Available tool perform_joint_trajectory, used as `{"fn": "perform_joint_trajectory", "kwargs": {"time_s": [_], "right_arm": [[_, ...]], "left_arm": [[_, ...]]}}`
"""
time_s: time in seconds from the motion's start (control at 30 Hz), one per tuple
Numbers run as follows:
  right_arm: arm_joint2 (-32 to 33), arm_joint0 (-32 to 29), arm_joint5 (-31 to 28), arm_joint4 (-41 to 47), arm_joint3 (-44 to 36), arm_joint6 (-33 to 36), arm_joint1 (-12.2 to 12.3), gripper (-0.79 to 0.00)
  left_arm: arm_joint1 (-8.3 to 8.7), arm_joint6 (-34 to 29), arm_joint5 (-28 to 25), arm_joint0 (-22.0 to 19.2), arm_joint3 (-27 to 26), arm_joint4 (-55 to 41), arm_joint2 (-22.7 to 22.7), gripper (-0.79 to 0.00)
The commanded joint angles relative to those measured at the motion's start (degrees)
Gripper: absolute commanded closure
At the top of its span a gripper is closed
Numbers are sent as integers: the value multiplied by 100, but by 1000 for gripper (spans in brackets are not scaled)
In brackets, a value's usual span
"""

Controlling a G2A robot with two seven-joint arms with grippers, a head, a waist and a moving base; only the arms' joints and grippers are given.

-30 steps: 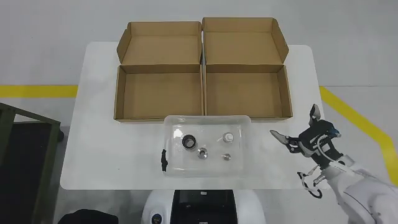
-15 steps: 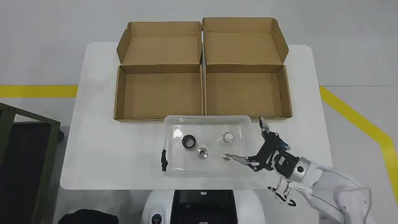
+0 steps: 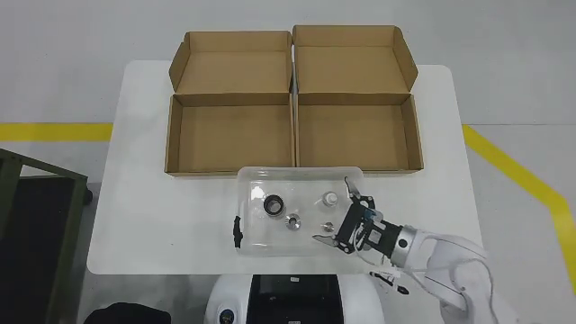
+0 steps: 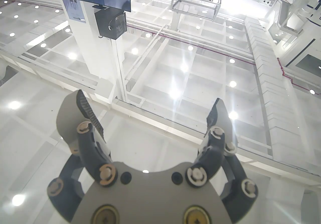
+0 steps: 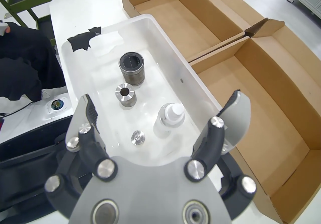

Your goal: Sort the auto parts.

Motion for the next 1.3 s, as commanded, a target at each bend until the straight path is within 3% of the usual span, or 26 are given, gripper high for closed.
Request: {"fn": "perform_joint_trajectory", "kwargs": {"time_s": [0.0, 0.7, 0.83, 0.93, 1.0, 1.07, 1.23, 1.27], "right_arm": [[-34, 39, -6, -56, 70, 22, 10, -785], [-501, 523, 367, -281, 696, 378, 50, -760], [-574, 570, 443, -314, 814, 402, 56, -622], [-605, 609, 486, -316, 880, 415, 63, -570], [-610, 625, 507, -310, 904, 415, 68, -449], [-617, 637, 532, -305, 925, 417, 73, -379], [-650, 679, 592, -288, 945, 438, 85, -323], [-655, 687, 602, -282, 944, 435, 86, -237]], "left_arm": [[0, 0, 0, 0, 0, 0, 0, -785], [0, 0, 0, 0, 0, 0, 0, -785], [0, 0, 0, 0, 0, 0, 0, -785], [0, 0, 0, 0, 0, 0, 0, -785], [0, 0, 0, 0, 0, 0, 0, -785], [0, 0, 0, 0, 0, 0, 0, -785], [0, 0, 0, 0, 0, 0, 0, -785], [0, 0, 0, 0, 0, 0, 0, -785]]}}
